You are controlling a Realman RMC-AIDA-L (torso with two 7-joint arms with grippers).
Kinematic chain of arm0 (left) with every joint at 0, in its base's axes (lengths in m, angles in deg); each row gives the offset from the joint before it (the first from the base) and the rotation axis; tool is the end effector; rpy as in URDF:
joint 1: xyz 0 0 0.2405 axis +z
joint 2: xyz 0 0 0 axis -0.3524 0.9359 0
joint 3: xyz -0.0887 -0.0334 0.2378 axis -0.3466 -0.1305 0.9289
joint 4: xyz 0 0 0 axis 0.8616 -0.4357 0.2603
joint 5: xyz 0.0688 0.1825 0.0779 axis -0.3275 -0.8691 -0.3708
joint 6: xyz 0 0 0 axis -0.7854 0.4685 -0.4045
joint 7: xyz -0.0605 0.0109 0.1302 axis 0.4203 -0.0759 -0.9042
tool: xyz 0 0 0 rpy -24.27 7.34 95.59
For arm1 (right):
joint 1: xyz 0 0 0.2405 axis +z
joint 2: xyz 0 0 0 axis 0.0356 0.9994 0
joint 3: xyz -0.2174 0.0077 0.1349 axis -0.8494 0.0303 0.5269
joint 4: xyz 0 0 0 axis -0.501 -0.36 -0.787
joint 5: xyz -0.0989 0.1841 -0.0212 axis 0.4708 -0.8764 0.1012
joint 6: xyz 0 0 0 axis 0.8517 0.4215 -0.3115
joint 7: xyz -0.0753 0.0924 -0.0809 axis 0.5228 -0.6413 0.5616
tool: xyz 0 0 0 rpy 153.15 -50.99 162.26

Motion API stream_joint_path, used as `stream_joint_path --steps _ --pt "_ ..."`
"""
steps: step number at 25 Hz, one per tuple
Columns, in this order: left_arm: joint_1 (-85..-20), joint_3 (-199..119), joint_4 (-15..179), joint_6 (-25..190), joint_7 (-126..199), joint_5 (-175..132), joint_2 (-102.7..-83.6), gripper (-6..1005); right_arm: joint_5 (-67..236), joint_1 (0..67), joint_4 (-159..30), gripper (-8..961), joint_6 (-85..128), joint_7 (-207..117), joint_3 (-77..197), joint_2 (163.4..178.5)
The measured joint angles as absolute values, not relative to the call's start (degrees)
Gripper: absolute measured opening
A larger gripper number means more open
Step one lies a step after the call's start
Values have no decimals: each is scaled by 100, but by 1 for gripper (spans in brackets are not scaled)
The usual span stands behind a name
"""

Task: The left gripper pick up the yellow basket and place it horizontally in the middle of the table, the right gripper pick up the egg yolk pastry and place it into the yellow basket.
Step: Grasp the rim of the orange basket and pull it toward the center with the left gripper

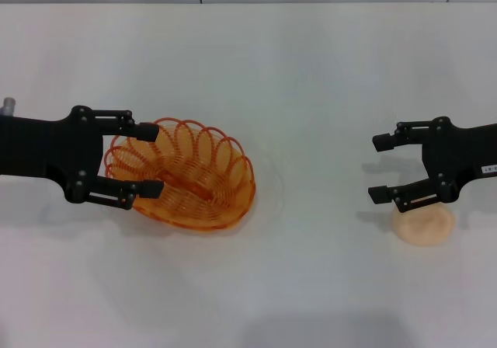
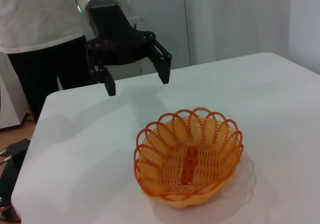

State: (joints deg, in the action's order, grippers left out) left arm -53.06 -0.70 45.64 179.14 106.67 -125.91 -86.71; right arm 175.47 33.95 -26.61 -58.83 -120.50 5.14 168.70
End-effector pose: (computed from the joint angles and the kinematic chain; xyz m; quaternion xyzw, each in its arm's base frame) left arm -0.2640 0.3214 0.0608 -0.9795 -0.0691 -0.1843 0.0428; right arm 0.2416 0.3440 0.0192 -0.9825 0.0884 0.1498 0.0664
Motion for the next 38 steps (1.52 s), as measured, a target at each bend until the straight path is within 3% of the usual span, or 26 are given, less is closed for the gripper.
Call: stream_joint_path --steps 21,30,38 --pt "-5312 -141 4506 17833 11033 -12527 -8688 820 17504 3324 -2661 867 -5811 -11931 533 16894" --pt "-5009 -238 2688 17755 13939 -12592 -9002 819 17479 3138 -2534 866 -5737 -11706 776 16973" --pt "-5148 -311 2052 17496 16099 -13421 -8804 817 17491 2928 -2447 866 -5787 -11448 829 17085"
